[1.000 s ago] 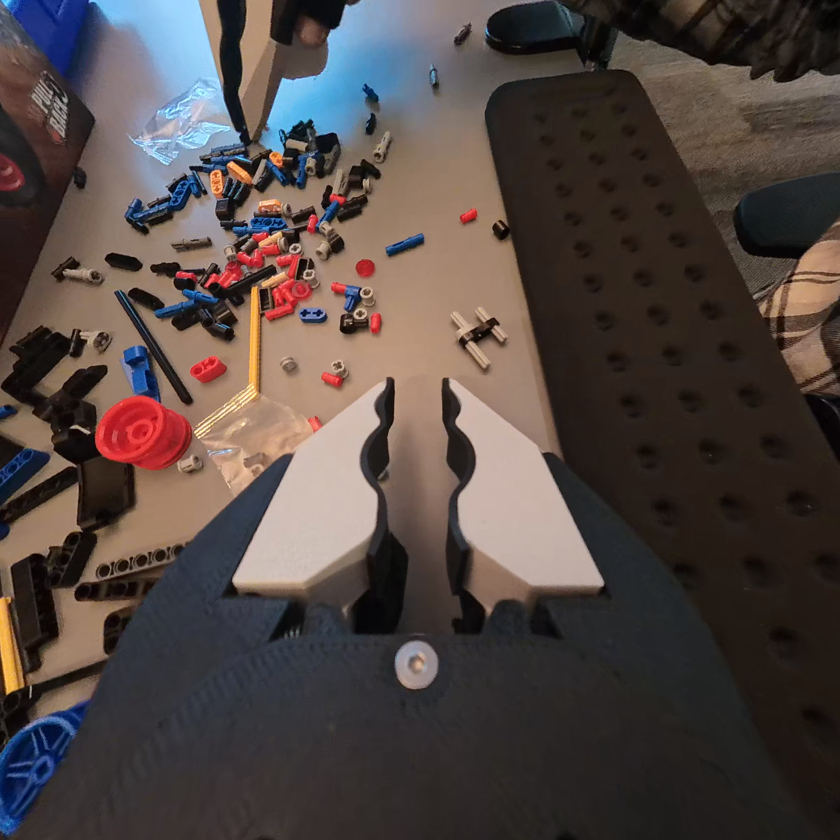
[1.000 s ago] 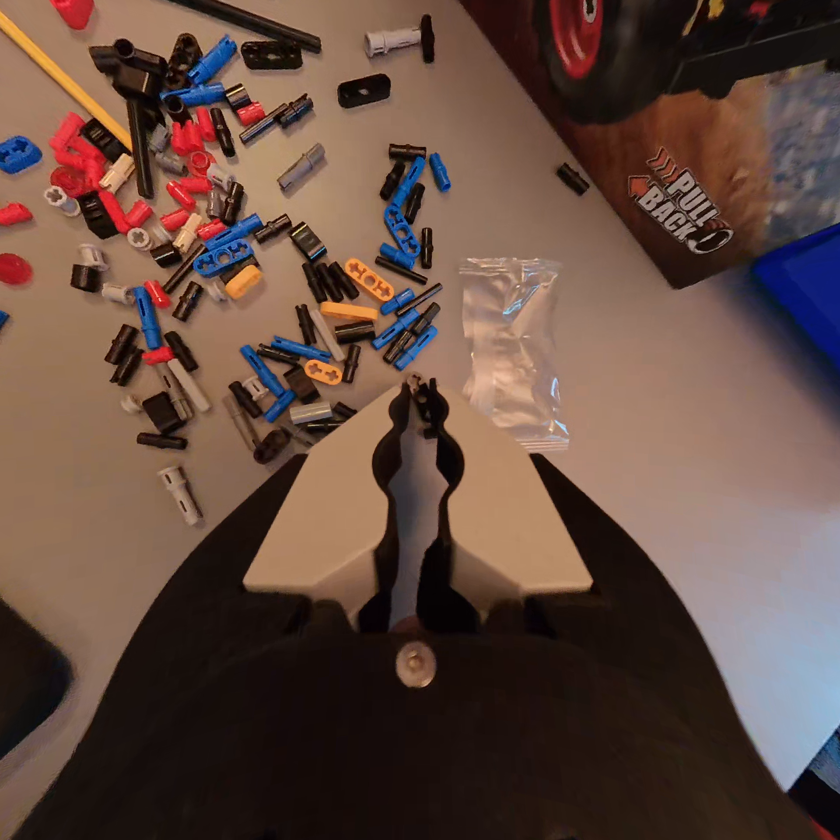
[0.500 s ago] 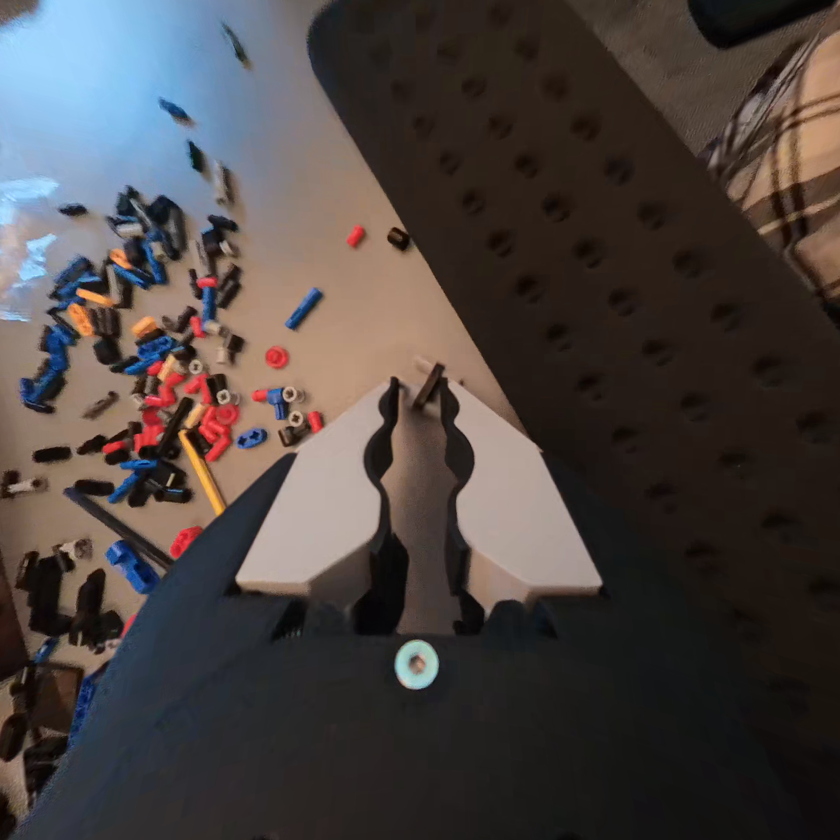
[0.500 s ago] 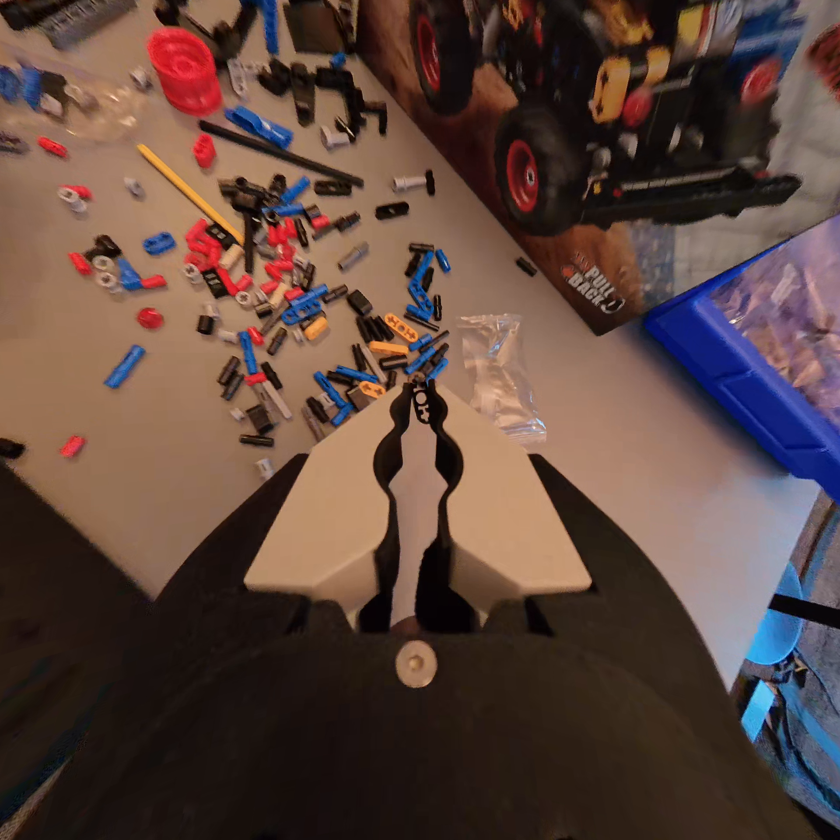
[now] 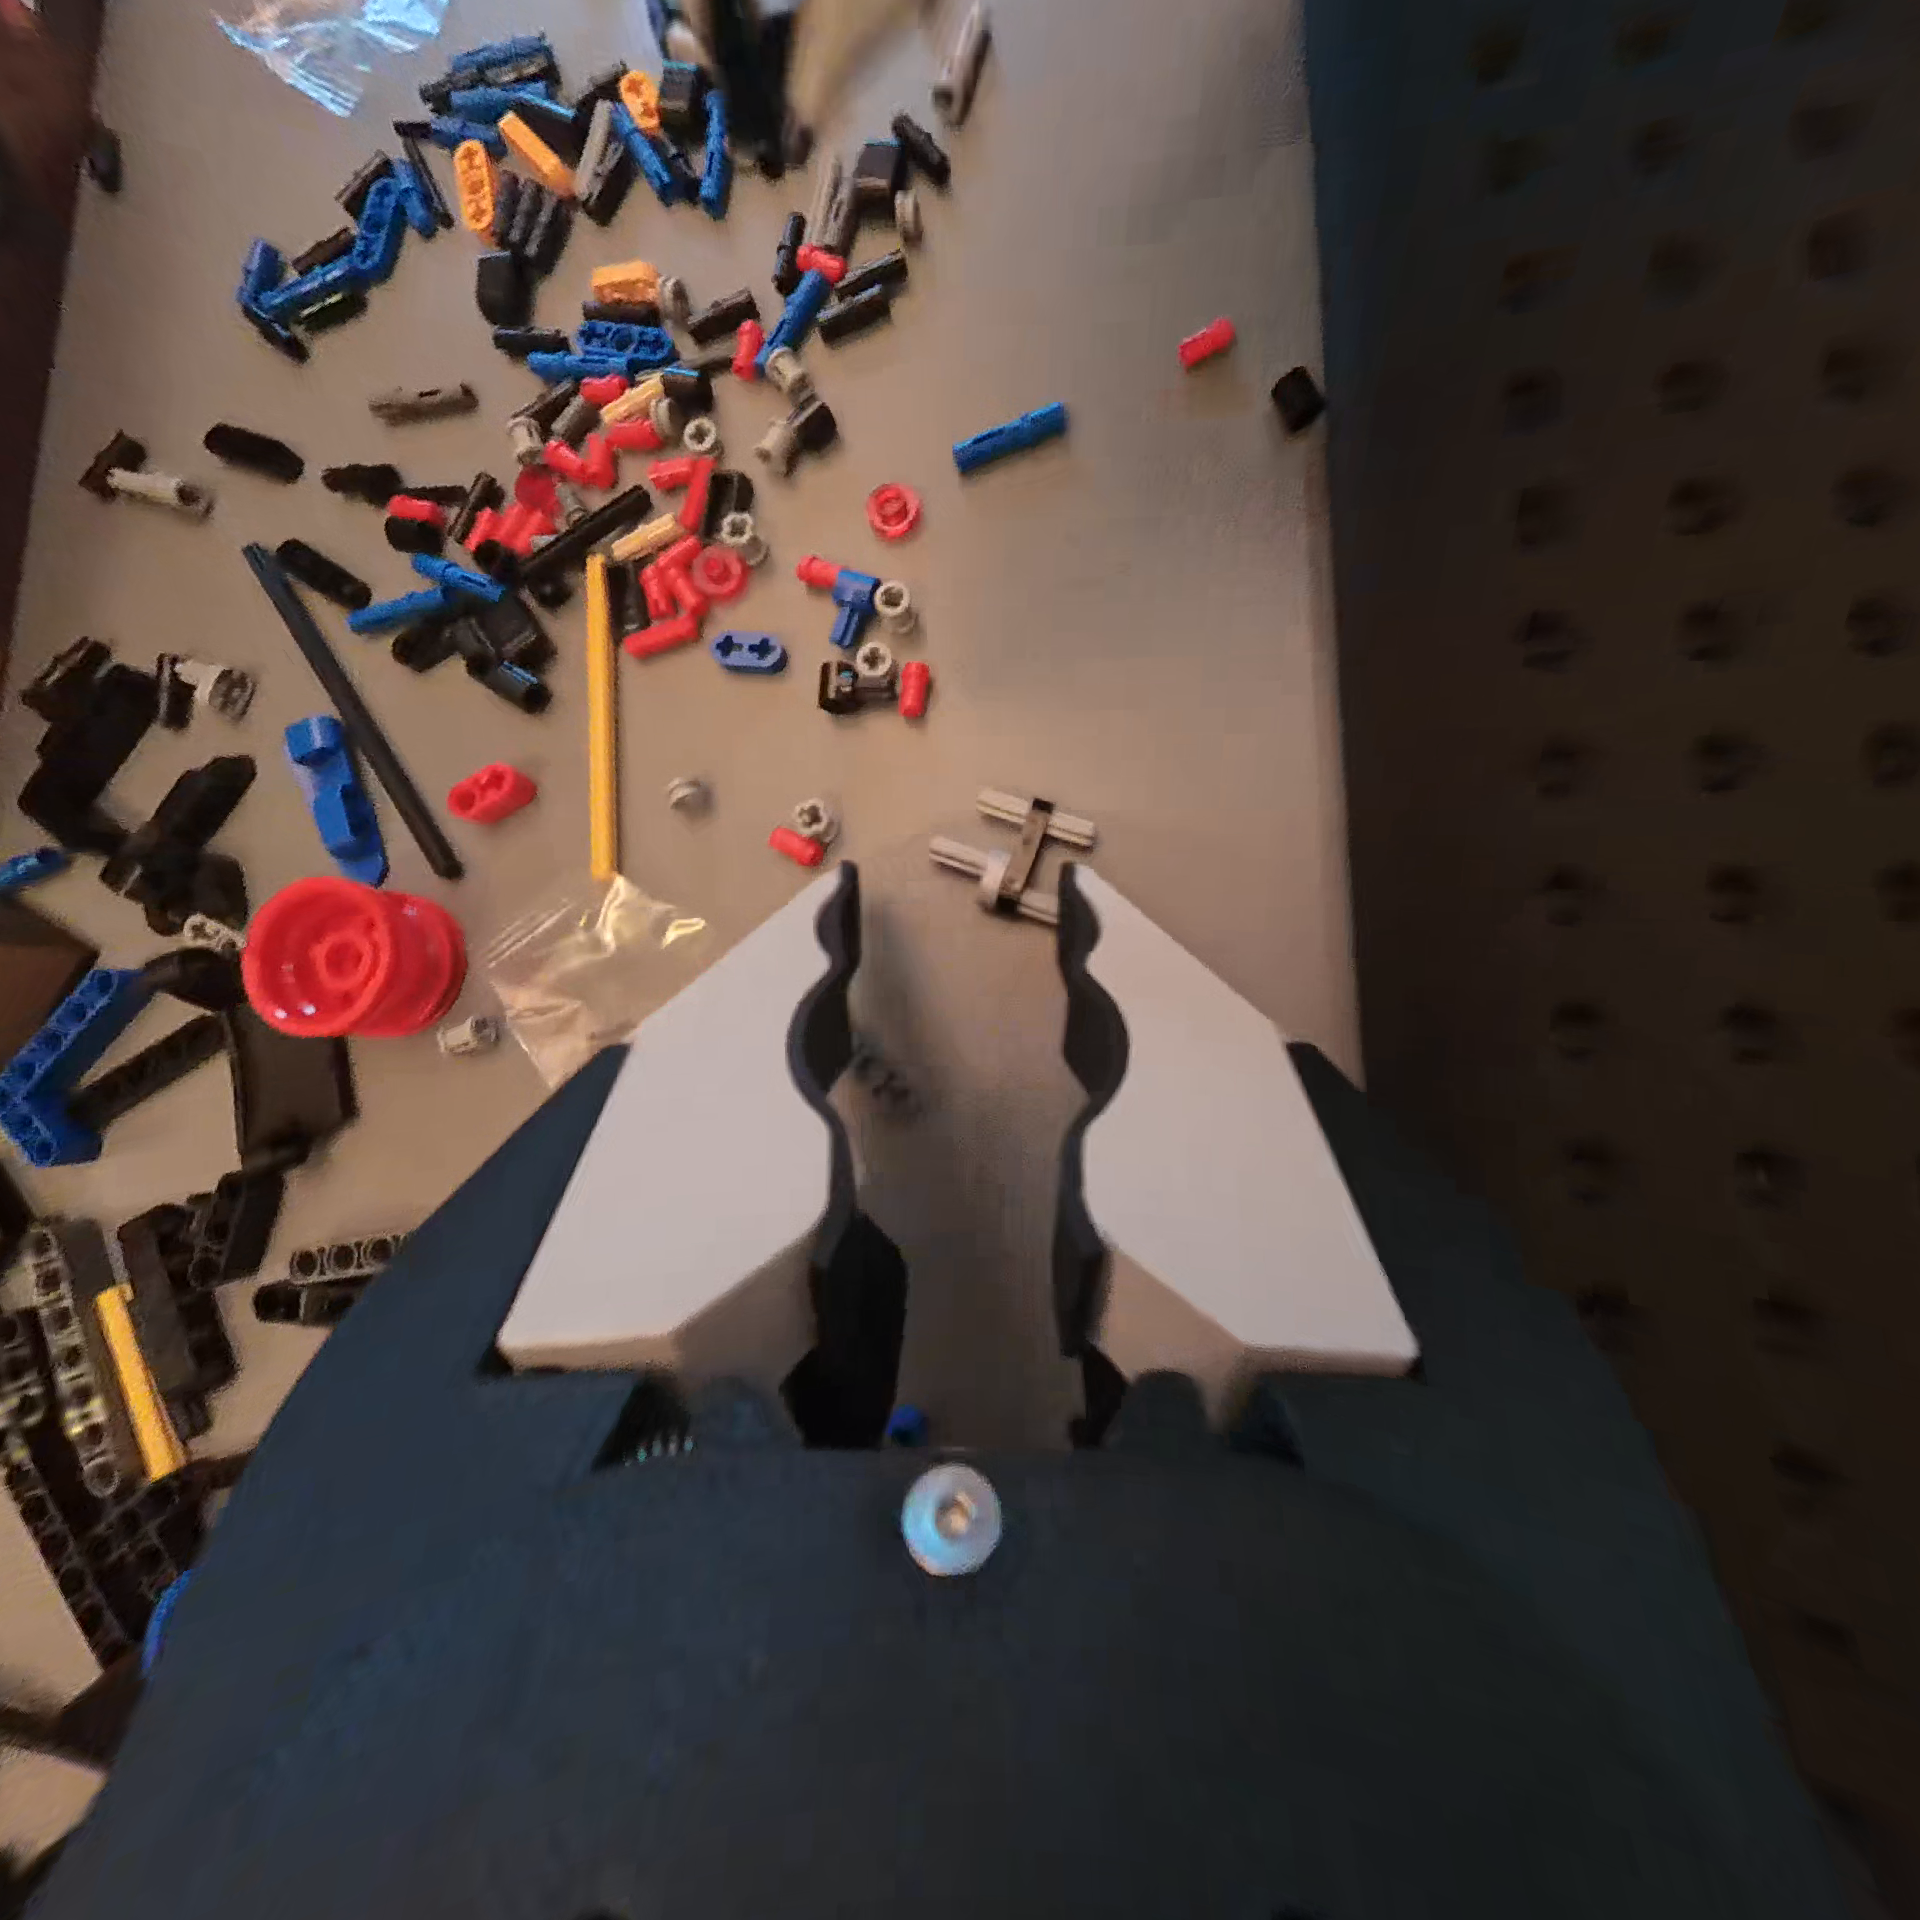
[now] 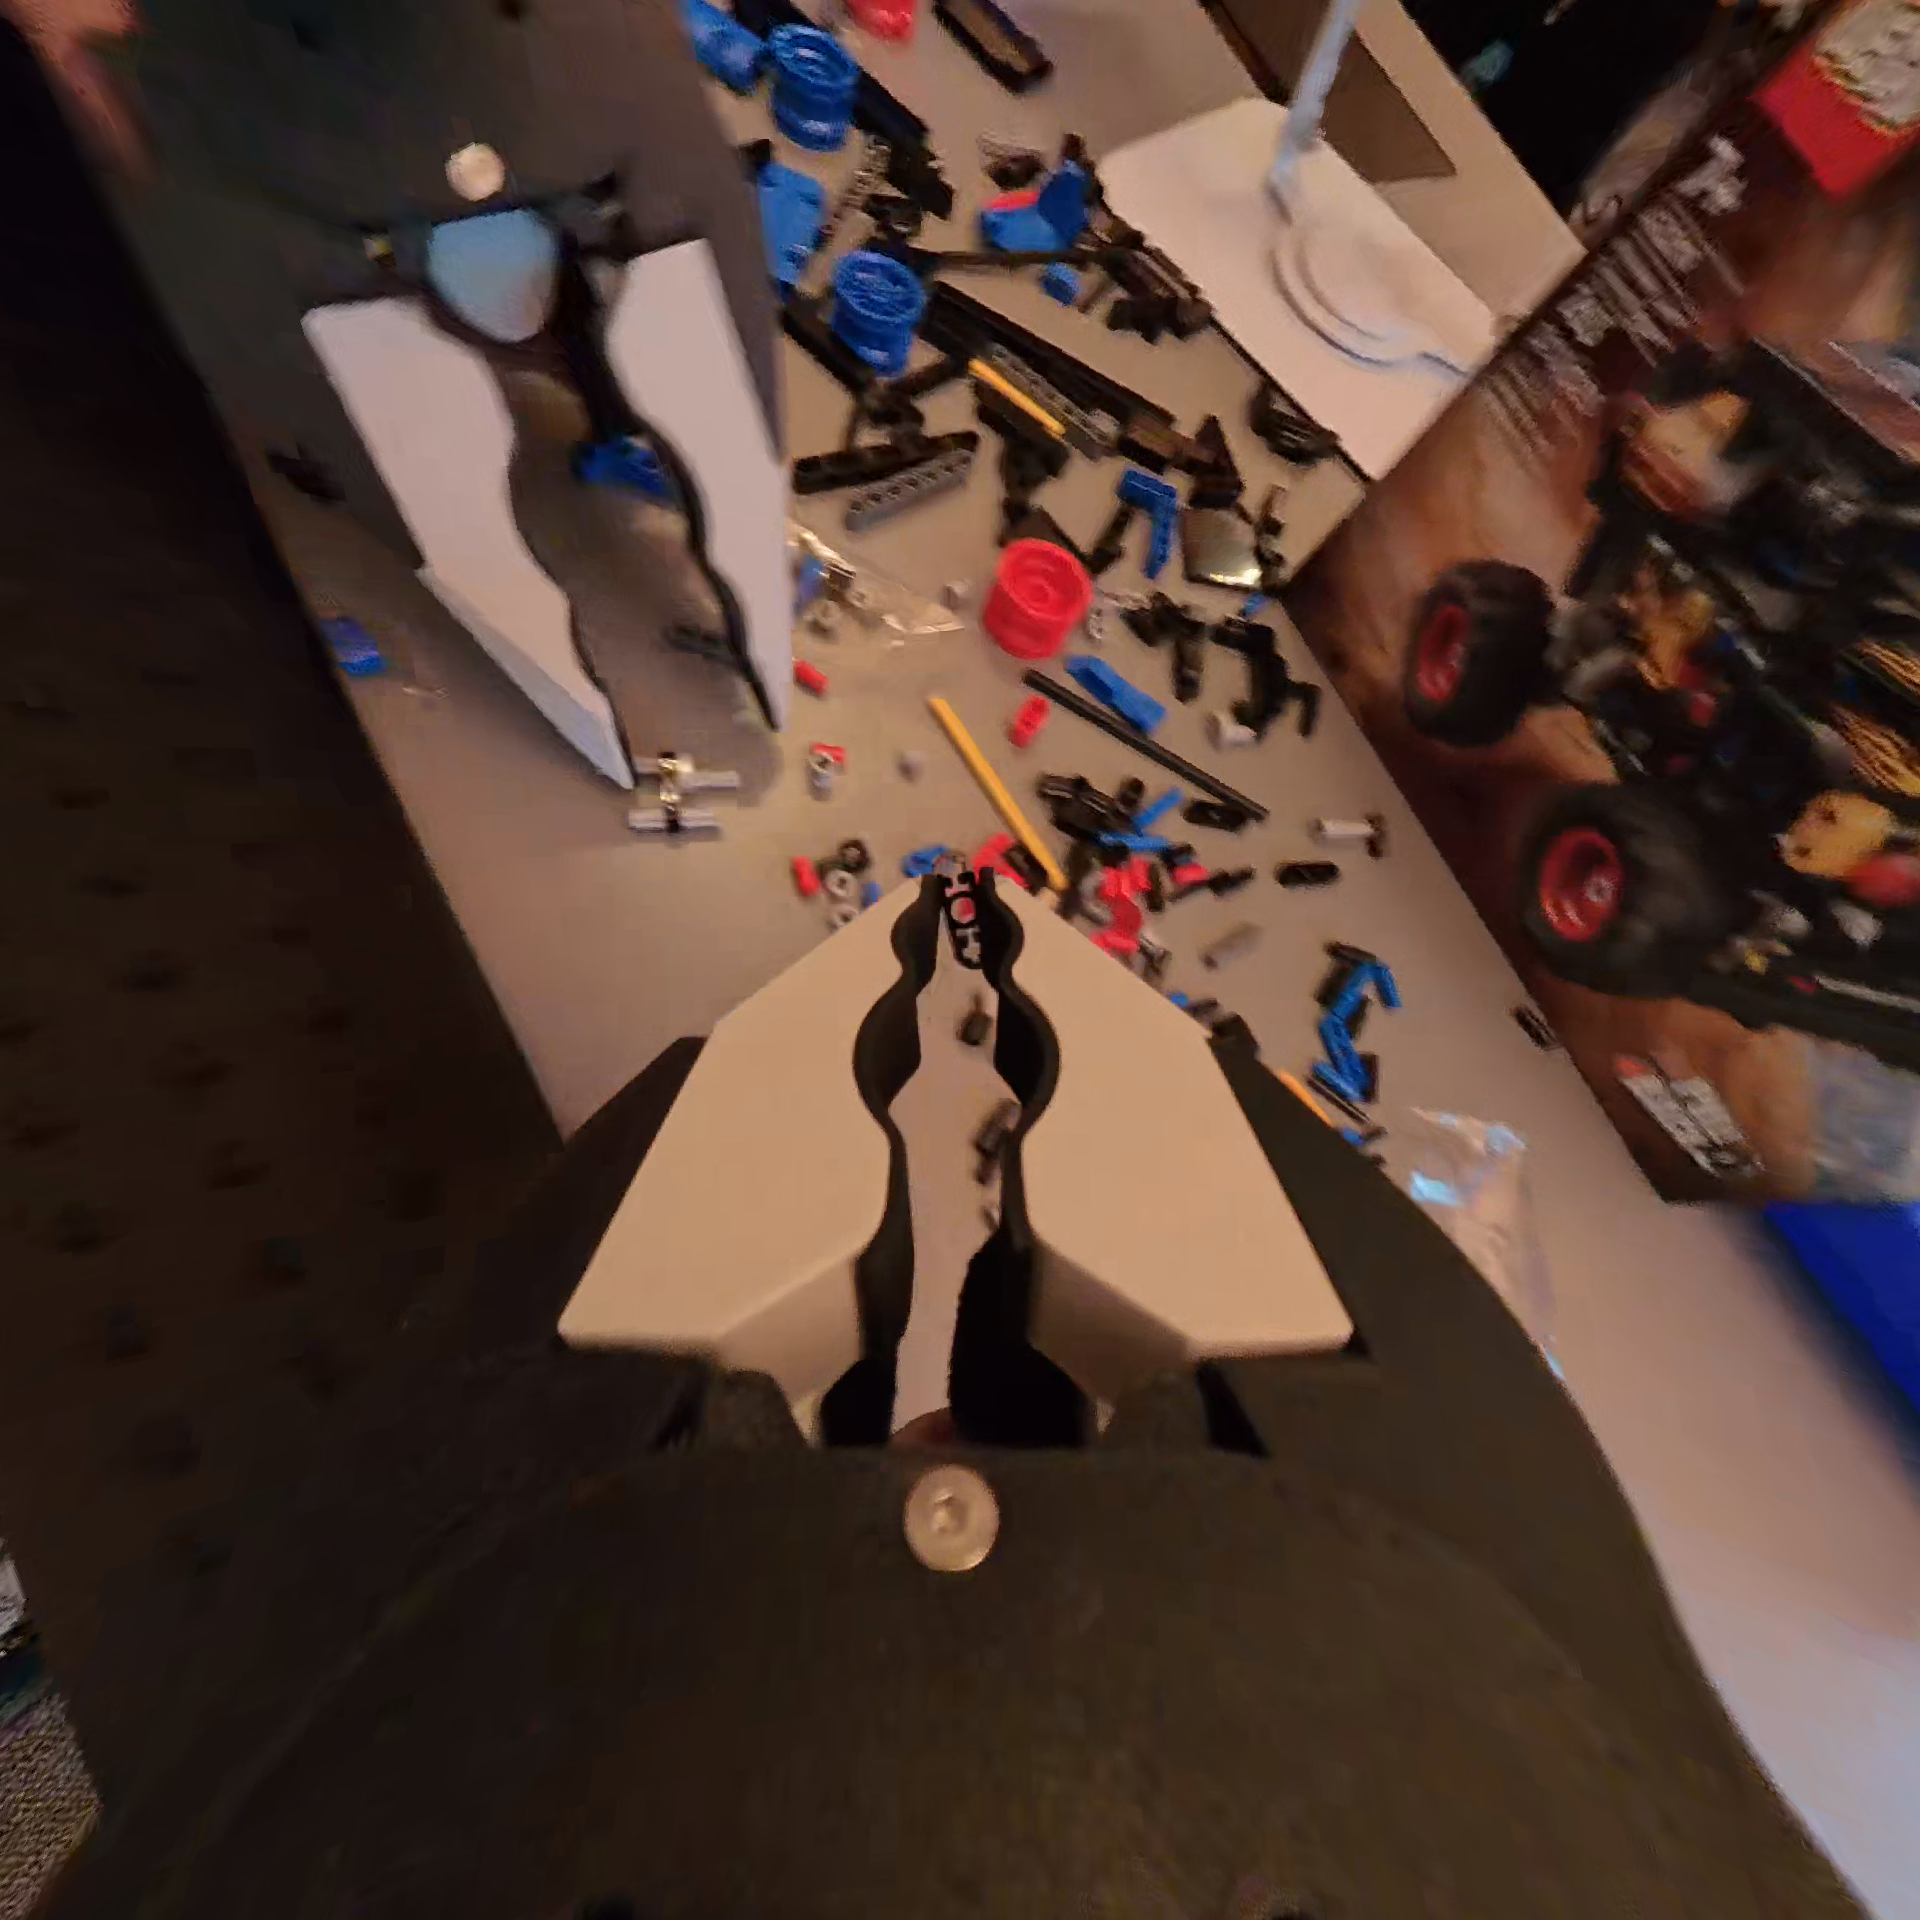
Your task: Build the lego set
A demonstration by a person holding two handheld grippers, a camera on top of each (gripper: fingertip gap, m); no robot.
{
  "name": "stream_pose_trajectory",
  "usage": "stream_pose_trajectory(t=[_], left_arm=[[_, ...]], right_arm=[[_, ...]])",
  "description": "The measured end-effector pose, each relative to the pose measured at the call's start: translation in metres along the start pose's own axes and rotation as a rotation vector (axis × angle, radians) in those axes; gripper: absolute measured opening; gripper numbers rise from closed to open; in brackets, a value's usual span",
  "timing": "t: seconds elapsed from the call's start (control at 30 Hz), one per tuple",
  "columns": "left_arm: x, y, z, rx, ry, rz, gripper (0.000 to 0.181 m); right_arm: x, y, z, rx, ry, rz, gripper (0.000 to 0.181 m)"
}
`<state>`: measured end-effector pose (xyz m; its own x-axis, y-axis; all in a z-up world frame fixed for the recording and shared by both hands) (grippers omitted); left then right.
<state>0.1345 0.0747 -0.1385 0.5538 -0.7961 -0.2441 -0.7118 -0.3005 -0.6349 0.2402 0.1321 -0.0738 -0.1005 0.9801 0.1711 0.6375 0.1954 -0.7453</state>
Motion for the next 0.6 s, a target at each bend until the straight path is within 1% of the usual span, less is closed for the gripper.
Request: stream_pose_trajectory(t=[0.07, 0.1, 0.2, 0.27, 0.4, 0.5, 0.6], left_arm=[[-0.001, -0.005, -0.014, 0.088, 0.114, -0.057, 0.037], [-0.003, -0.004, -0.02, 0.102, 0.142, -0.069, 0.036], [-0.005, -0.004, -0.025, 0.138, 0.131, -0.018, 0.033], [0.001, -0.01, -0.025, 0.183, 0.17, -0.05, 0.029], [0.003, -0.02, -0.027, 0.288, 0.184, -0.141, 0.014], [0.001, -0.021, -0.031, 0.322, 0.251, -0.234, 0.012], [-0.001, -0.023, -0.036, 0.356, 0.298, -0.287, 0.011]], right_arm=[[-0.018, -0.007, 0.014, 0.009, -0.041, -0.031, 0.006], [-0.027, -0.009, 0.021, 0.003, -0.064, -0.048, 0.006], [-0.049, -0.012, 0.041, -0.012, -0.087, -0.092, 0.007], [-0.056, -0.014, 0.049, -0.001, -0.061, -0.121, 0.006], [-0.059, -0.022, 0.051, 0.016, 0.025, -0.202, 0.006], [-0.06, -0.028, 0.047, 0.027, 0.076, -0.274, 0.006], [-0.061, -0.033, 0.044, 0.037, 0.121, -0.369, 0.006]])
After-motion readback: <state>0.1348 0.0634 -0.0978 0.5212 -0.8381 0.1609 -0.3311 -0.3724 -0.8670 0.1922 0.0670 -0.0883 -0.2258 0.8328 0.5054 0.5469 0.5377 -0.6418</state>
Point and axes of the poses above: each gripper's, where its closed fingertips meet, z out along the fingers, y out of its underside, x = y × z across the jaws, the point moved 4 cm from there along -z, back along the fingers, and after that the axes turned 10 degrees about -y, right-handed, at the moved point
